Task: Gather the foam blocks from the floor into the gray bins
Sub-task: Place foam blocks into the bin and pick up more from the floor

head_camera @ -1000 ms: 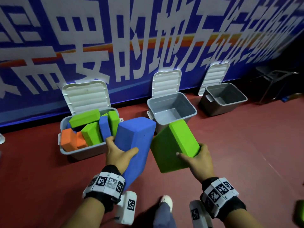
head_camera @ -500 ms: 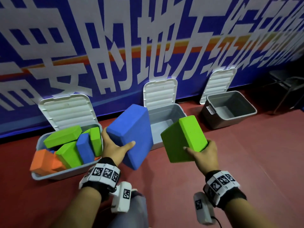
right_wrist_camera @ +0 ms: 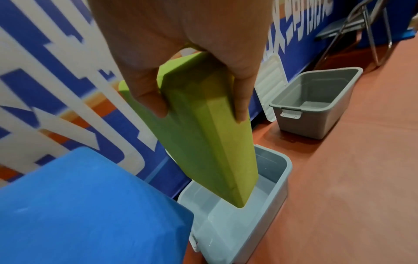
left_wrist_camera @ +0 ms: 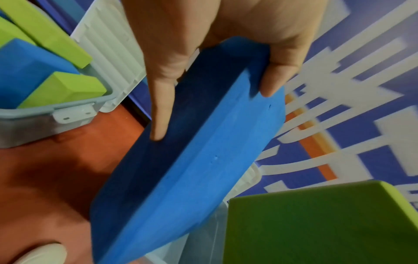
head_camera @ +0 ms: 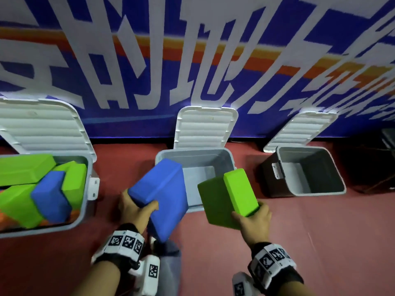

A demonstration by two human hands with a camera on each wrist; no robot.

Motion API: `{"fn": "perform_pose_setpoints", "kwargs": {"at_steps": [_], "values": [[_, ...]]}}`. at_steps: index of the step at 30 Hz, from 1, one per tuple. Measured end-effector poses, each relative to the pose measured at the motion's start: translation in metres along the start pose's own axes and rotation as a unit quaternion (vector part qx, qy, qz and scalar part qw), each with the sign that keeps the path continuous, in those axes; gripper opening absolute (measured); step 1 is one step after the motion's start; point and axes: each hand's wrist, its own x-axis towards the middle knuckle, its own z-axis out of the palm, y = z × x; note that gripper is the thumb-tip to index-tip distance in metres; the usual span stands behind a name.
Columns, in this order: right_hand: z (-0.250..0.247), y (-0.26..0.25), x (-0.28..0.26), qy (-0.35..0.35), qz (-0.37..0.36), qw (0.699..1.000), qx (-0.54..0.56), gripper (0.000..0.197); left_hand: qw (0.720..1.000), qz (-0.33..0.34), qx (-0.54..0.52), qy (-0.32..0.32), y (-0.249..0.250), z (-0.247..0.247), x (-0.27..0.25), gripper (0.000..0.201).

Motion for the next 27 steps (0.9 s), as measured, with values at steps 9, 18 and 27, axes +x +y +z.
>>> {"fn": "perform_pose_setpoints", "kwargs": {"at_steps": [9,18,27], "values": [[0.056,0.008,0.175,-0.048,0.031,0.998,-0.026,0.073,0.999,0.003,0.048,-0.007,-0.005,0.118,0.093,0.095],[0.156,0.068,0.282,-0.143,0.103,0.969,-0.175,0.089,0.983,-0.032,0.130,0.123,-0.062,0.183,0.169,0.089],[0.247,0.123,0.305,-0.256,0.090,0.929,-0.252,0.074,0.973,-0.098,0.164,0.126,-0.126,0.217,0.277,0.088]]}}
